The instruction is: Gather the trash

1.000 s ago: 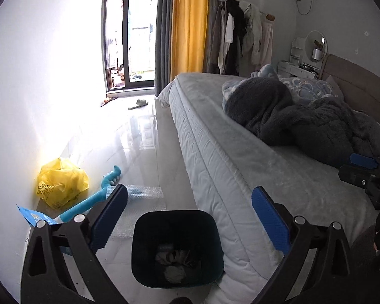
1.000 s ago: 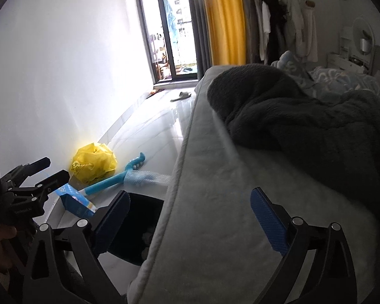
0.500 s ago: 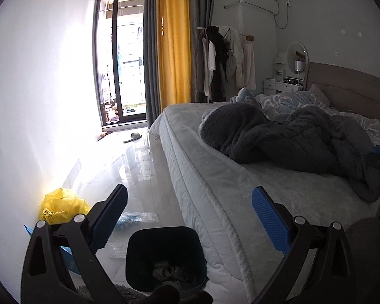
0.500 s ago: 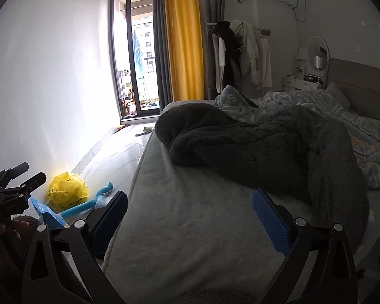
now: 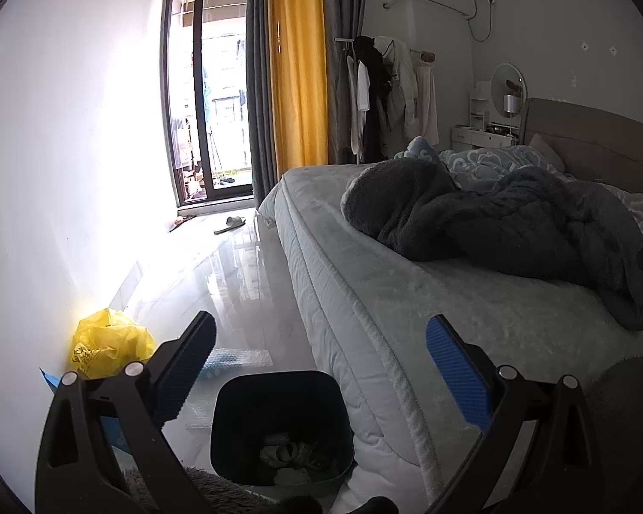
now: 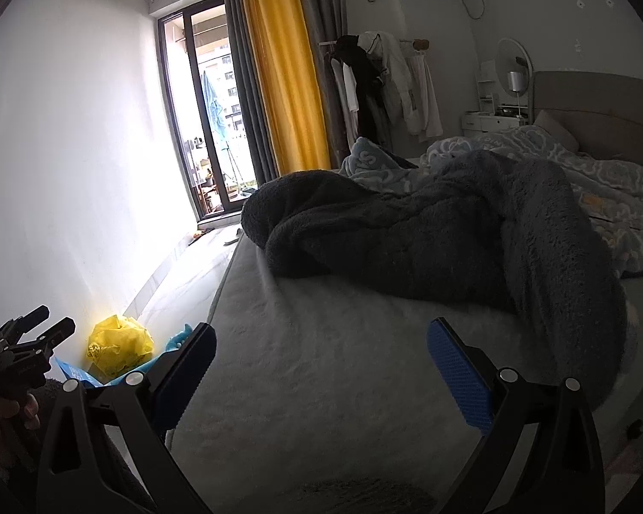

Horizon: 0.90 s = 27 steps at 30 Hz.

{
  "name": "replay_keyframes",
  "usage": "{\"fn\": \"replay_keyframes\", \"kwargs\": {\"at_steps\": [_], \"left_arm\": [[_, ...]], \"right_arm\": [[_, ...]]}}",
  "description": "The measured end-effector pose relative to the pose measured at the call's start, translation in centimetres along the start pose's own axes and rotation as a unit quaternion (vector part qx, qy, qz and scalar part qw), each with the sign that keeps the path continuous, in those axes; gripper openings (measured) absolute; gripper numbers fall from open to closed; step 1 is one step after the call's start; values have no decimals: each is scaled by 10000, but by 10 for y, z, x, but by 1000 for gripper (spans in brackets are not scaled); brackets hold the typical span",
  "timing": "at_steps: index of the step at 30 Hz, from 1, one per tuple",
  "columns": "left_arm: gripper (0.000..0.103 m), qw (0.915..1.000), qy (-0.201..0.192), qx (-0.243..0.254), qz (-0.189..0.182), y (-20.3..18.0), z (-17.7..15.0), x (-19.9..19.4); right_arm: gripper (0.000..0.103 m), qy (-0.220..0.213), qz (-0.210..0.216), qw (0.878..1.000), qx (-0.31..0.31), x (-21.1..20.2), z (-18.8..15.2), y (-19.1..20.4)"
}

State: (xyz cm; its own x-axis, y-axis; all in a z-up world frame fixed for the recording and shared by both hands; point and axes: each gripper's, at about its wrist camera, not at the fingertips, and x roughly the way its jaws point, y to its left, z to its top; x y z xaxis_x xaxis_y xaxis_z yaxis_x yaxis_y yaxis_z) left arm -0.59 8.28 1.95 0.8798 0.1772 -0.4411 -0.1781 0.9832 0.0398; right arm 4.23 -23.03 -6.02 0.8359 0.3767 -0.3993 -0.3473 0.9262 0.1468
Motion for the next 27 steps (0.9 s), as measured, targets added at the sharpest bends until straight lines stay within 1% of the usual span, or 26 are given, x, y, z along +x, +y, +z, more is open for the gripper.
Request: {"fn": "replay_keyframes", "kwargs": {"at_steps": [4,8,13,27], "left_arm": [[100,9999,29,-88,40,4,-1,2],[100,9999,38,-49,80,2,-1,2],[100,10000,15,48,78,-1,-2,0],[100,9999,9,107,64,-1,-2,0]], "right_arm": [[100,51,96,9995,-283,2,-1,12],[100,41,230,9984,-508,-2,-2,24],[100,81,219,9975,-665,-2,-3,32],[100,118,242,9980,-576,-4,-3,32]]}}
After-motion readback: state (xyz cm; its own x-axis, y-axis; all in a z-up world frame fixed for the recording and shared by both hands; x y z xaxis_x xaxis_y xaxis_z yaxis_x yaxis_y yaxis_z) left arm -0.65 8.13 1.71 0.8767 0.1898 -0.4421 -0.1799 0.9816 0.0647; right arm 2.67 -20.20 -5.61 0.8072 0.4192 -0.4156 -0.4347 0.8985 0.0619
